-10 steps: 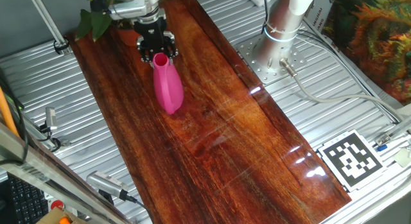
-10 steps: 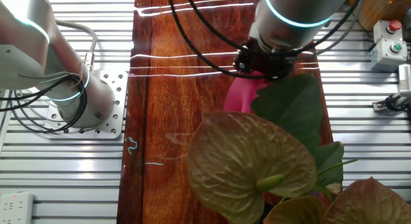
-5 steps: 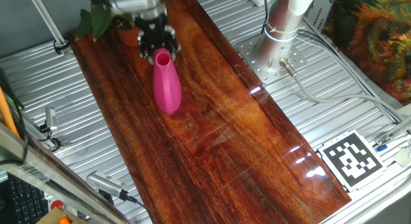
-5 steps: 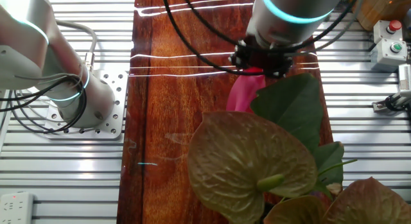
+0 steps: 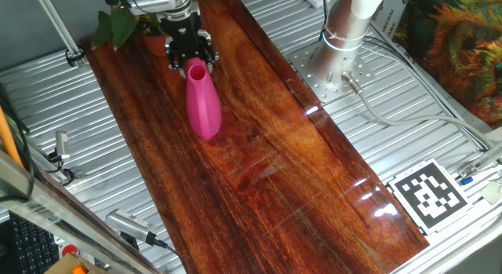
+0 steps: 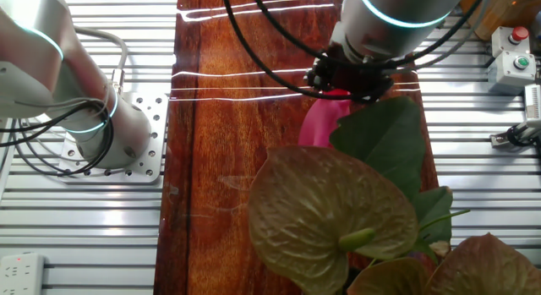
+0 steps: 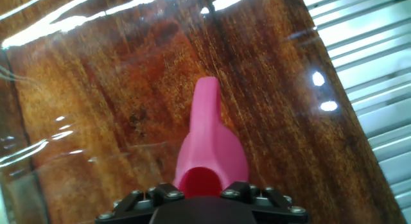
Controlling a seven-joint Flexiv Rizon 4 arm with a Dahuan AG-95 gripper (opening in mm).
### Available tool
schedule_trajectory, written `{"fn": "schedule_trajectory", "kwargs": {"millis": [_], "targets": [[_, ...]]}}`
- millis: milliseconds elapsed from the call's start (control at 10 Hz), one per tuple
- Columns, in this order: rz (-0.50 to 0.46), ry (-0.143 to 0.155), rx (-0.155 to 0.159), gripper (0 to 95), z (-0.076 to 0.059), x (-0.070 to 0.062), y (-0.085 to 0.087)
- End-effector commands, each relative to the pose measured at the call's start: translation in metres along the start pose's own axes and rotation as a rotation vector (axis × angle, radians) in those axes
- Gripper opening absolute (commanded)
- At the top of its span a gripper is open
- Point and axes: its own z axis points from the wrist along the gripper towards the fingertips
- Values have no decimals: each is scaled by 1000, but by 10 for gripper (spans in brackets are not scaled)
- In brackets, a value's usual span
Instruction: Water the plant
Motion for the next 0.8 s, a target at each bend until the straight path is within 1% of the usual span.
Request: {"fn": "schedule_trajectory", "kwargs": {"millis": [100,200,300,400,500,600,700,800], "targets": [[11,5,-17,760,-5,0,0],[15,7,-19,760,-7,0,-1],[41,9,-22,950,-9,0,-1],[59,13,-21,950,-12,0,-3],[119,44,-15,950,-18,0,-4],[241,106,-7,950,-28,-2,-4],[357,149,-2,950,-36,-6,-4],[552,183,-14,950,-44,-11,-4]]}}
